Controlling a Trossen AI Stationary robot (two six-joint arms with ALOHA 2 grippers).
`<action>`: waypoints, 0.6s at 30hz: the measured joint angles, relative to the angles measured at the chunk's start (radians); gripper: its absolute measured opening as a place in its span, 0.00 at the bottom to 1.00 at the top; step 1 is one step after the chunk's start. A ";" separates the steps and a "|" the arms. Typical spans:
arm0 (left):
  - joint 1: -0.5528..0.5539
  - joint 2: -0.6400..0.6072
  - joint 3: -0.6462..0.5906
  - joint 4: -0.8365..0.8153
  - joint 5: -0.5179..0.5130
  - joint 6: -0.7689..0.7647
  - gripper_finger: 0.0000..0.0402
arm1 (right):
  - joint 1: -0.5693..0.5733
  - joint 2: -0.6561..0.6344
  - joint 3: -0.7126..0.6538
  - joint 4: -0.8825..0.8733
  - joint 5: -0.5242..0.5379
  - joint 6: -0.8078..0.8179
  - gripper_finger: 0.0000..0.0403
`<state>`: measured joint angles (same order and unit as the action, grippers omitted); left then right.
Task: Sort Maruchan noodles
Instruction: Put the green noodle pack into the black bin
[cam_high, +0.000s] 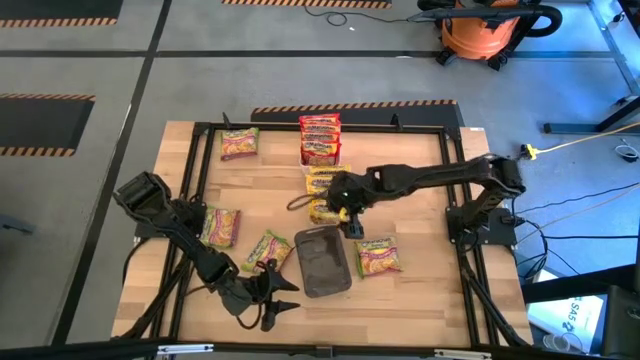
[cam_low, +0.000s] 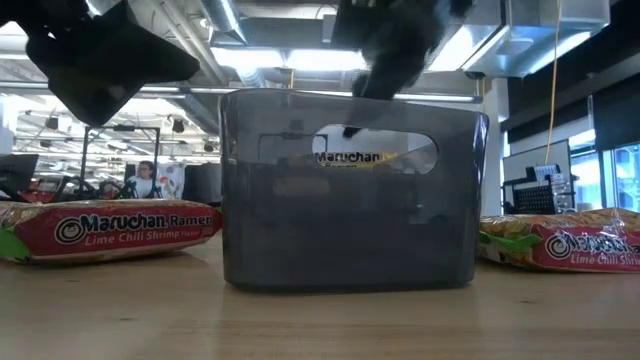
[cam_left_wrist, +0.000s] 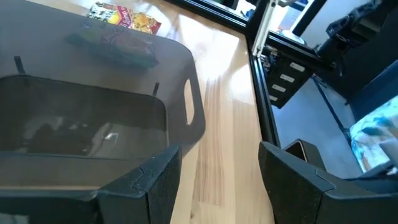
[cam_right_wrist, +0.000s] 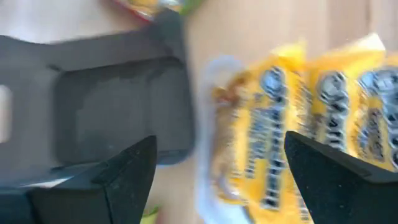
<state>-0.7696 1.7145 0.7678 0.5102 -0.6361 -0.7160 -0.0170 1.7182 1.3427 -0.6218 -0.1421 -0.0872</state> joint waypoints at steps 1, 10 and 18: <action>0.000 0.000 0.000 0.000 0.000 -0.011 0.52 | 0.016 -0.013 0.008 -0.012 0.000 0.000 0.81; 0.004 0.000 0.001 -0.001 -0.026 -0.095 0.52 | 0.133 -0.160 -0.057 -0.006 0.056 0.042 0.81; -0.007 0.019 0.082 -0.008 -0.057 -0.063 0.52 | 0.238 -0.274 -0.215 0.039 0.068 0.162 0.81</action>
<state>-0.7762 1.7333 0.8502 0.5023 -0.6931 -0.7790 0.2212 1.4447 1.1275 -0.5830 -0.0743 0.0750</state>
